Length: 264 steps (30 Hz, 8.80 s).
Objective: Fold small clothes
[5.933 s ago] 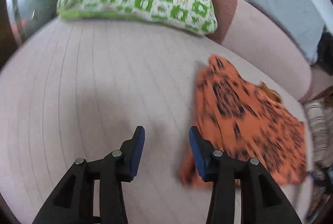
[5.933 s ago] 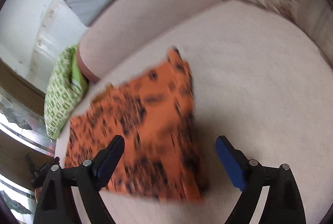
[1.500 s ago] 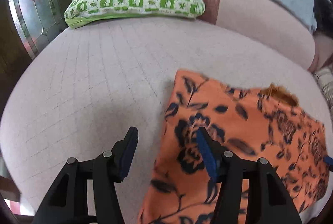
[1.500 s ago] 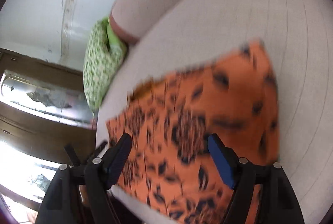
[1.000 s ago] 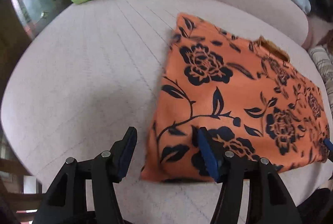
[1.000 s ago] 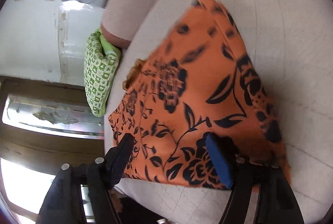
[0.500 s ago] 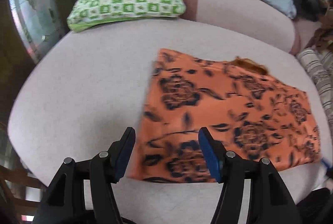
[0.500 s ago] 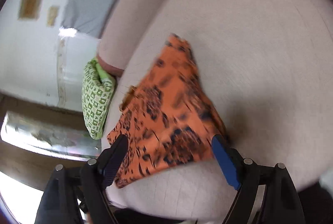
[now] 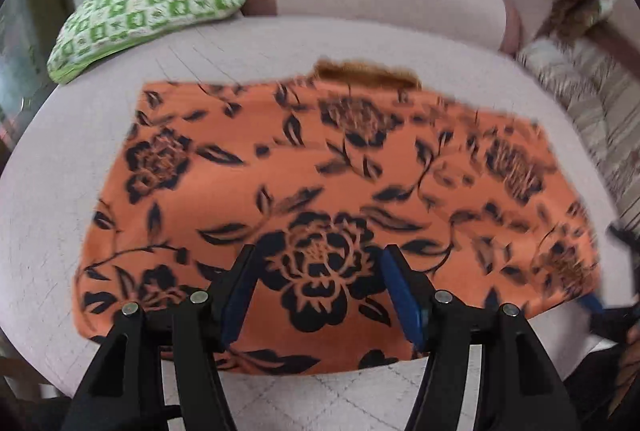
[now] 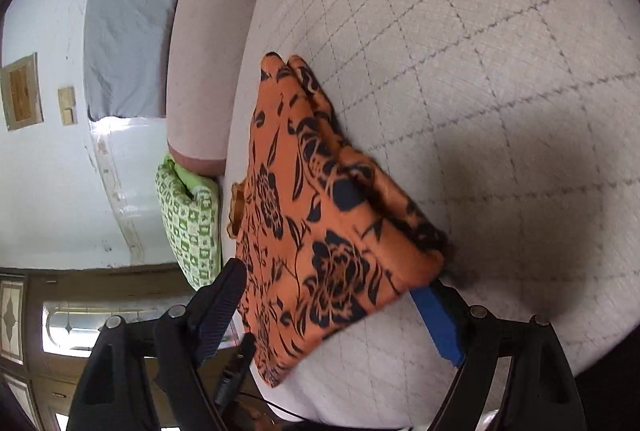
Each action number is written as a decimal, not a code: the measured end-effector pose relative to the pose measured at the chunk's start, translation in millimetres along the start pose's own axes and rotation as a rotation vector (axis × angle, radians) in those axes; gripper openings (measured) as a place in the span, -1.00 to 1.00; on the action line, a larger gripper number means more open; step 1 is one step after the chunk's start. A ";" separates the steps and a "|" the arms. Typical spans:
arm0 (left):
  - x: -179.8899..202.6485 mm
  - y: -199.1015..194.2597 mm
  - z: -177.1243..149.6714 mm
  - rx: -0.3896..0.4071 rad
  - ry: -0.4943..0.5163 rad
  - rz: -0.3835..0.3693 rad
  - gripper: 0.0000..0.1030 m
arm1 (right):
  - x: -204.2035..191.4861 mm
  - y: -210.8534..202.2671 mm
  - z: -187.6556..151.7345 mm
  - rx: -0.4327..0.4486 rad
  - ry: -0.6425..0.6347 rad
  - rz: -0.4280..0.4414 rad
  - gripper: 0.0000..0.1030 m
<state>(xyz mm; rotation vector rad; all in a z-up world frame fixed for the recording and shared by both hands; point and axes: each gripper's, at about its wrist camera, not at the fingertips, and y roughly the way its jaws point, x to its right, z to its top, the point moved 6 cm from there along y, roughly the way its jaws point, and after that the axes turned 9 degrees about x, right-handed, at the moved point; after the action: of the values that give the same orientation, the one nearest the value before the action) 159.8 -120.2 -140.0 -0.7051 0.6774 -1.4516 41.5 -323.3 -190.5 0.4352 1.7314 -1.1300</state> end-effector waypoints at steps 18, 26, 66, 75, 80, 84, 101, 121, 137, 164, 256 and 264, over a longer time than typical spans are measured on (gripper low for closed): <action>5.9 6.1 -6.8 0.004 0.060 0.023 0.28 | -23.2 9.0 -8.9 0.048 -0.296 -0.168 -0.56; 4.8 3.0 -7.4 0.002 0.058 0.002 0.30 | -18.4 18.2 -25.6 0.046 -0.495 -0.367 -0.69; 4.1 5.0 -6.3 0.084 0.061 -0.048 0.43 | -98.7 97.7 57.2 -0.002 -0.558 -0.279 0.37; 4.6 5.0 -5.8 0.085 0.065 -0.047 0.44 | -89.6 116.7 69.5 -0.006 -0.492 -0.345 0.21; 4.4 4.4 -6.1 0.083 0.060 -0.046 0.44 | -87.3 47.5 36.3 0.122 -0.423 -0.271 0.33; 4.8 3.2 -7.2 0.084 0.062 -0.043 0.44 | -78.0 -3.7 -15.4 0.156 -0.421 -0.217 0.46; 2.7 -13.8 4.7 0.081 0.023 -0.029 0.44 | -27.5 31.3 -53.1 0.063 -0.161 -0.157 0.52; -6.5 5.7 -10.4 0.066 0.103 0.097 0.48 | -38.4 45.0 -36.5 0.139 -0.244 -0.175 0.49; -13.1 8.6 -15.3 0.048 0.119 0.122 0.40 | -45.3 59.5 -35.5 0.104 -0.410 -0.267 -0.71; -288.7 -111.7 -48.6 0.267 -0.707 0.297 0.17 | -230.2 228.1 -337.0 -0.252 -1.365 -0.257 -0.77; -143.7 -16.4 9.9 0.050 -0.049 0.214 -0.24 | -136.5 156.1 -132.1 -0.489 -0.356 0.075 0.20; -143.8 -15.3 7.8 0.061 -0.065 0.202 -0.24 | -134.3 156.1 -139.4 -0.490 -0.488 -0.003 -0.20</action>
<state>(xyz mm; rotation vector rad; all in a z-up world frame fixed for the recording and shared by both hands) 154.3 23.8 -125.0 -0.6160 0.6330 -1.2540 139.0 -100.5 -138.4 -0.1387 1.4969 -0.6976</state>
